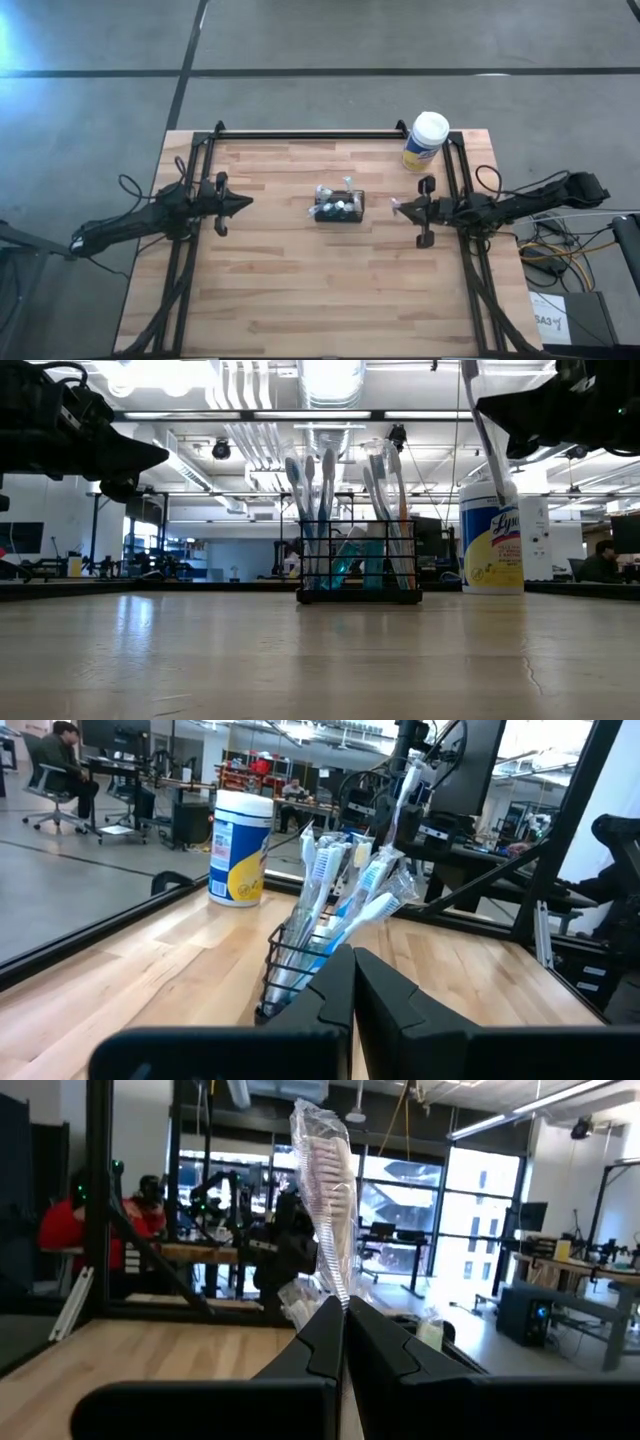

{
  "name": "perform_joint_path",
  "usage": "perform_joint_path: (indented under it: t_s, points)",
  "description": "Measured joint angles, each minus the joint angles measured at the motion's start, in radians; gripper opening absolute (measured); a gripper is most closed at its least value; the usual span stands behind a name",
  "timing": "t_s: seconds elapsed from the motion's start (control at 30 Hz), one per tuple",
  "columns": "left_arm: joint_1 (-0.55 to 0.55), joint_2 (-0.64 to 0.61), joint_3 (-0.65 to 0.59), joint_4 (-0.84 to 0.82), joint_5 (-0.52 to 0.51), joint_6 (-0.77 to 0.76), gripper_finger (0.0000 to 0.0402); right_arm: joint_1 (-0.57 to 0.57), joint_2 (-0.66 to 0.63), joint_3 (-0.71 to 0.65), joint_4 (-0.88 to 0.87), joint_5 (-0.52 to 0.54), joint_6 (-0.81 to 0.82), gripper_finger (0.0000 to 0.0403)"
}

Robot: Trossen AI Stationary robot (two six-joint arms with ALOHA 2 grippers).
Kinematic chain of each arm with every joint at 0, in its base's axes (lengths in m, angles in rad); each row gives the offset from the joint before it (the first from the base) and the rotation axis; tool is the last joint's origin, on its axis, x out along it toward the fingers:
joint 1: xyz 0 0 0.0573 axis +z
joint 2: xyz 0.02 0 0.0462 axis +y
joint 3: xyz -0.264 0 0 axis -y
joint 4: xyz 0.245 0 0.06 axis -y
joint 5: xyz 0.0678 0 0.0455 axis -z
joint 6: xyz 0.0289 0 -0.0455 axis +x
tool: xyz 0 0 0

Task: Pick & Place toothbrushing station
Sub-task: Put the violet toothbrush into the black wire organizer

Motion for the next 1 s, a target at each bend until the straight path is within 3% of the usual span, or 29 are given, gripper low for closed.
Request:
perform_joint_path:
  t_s: [0.23, 0.8, 1.0]
  points:
    - [0.0, 0.0, 0.0, 0.001, 0.001, -0.001, 0.0007, -0.022, -0.056, 0.001, -0.04, 0.01, 0.095, 0.0008]
    - [0.0, 0.003, -0.002, 0.0, 0.004, -0.005, 0.0007, -0.064, -0.632, 0.001, -0.706, -0.021, 0.177, 0.0008]
    - [0.0, 0.003, -0.002, 0.0, 0.004, 0.005, 0.0007, -0.064, -0.689, 0.0, -0.788, 0.003, 0.187, 0.0008]
